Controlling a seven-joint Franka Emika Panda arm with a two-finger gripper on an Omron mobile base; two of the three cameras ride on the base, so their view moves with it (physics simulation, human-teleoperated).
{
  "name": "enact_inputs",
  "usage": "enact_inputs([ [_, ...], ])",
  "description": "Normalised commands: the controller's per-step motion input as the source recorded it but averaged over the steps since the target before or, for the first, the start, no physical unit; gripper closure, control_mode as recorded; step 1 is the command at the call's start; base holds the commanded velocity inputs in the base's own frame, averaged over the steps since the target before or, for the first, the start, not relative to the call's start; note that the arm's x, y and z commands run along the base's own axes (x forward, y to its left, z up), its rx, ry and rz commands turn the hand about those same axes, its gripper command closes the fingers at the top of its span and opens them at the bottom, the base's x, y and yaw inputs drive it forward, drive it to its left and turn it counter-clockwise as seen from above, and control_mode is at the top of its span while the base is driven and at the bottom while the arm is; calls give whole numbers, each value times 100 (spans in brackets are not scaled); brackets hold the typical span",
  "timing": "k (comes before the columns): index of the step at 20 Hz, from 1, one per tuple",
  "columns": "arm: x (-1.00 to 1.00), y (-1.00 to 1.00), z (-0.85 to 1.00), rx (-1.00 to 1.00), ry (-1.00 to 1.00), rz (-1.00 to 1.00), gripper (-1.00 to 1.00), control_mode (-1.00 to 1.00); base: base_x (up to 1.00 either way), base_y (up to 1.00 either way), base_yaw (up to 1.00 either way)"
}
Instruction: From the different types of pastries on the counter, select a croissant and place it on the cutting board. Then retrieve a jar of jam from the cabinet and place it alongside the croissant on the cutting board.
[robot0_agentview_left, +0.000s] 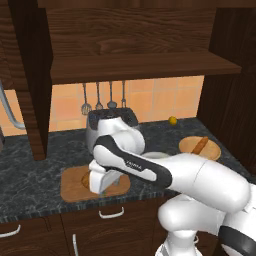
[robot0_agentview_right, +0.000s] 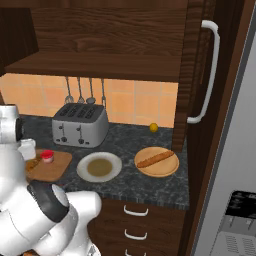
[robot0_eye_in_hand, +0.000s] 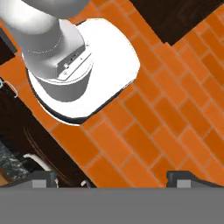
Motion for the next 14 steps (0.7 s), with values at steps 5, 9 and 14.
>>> enact_inputs([
  [5, -97, -49, 0, 32, 0, 11, -100, -100, 0, 0, 0],
  [9, -91, -2, -4, 15, 0, 18, -100, -100, 0, 0, 0],
  [14, -62, 23, -16, 1, 0, 19, -100, -100, 0, 0, 0],
])
